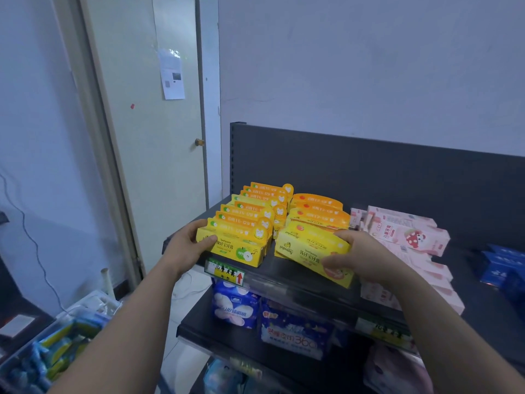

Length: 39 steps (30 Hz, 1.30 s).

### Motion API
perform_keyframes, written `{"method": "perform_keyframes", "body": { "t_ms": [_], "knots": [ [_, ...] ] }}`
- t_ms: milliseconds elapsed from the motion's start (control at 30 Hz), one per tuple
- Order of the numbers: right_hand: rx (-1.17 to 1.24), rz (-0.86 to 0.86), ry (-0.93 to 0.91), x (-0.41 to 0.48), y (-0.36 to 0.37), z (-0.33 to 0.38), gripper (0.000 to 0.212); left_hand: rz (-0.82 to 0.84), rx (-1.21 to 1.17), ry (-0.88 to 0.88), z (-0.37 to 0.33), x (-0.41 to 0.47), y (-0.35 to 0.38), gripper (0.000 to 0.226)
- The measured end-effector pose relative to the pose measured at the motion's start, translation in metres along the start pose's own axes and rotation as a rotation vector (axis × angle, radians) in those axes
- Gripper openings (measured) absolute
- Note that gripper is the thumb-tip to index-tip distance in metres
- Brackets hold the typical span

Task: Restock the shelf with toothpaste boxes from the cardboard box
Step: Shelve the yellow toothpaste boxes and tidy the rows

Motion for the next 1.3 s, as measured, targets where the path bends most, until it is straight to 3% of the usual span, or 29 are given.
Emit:
{"method": "perform_keyframes", "body": {
  "t_ms": [100,233,400,667,900,1100,1300],
  "knots": [
    [0.0,0.035,-0.011,0.001,0.003,0.004,0.03,-0.024,0.03,-0.011,0.002,0.003,-0.009,0.044],
    [-0.062,0.033,-0.005,0.005,0.014,0.005,0.055,-0.019,0.058,-0.009,0.004,0.007,-0.013,0.048],
    [-0.056,-0.018,0.006,0.008,0.026,0.001,0.045,-0.056,0.028,-0.009,0.0,0.005,-0.013,0.045],
    [-0.261,-0.135,-0.036,0.007,0.032,-0.007,0.069,-0.168,0.084,0.04,-0.005,0.0,-0.012,0.057],
    [-0.224,-0.229,-0.086,-0.006,0.016,-0.003,0.062,-0.304,0.176,0.192,-0.037,-0.011,0.0,0.044],
    [-0.237,-0.338,-0.14,-0.037,-0.015,-0.003,0.044,-0.126,0.086,0.398,-0.081,-0.038,0.071,0.026],
    [-0.256,-0.494,-0.022,-0.11,-0.056,-0.033,0.043,0.182,-0.022,0.486,-0.113,-0.074,0.183,0.018]
  ]
}}
Point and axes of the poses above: each hand's wrist, its own x-axis towards the middle knuckle, its own y-axis out of the palm, z = x × y, the point moved 3 cm from there along x, towards the middle knuckle, and after that the axes turned 9 degrees about -y, right-handed, at the moved point
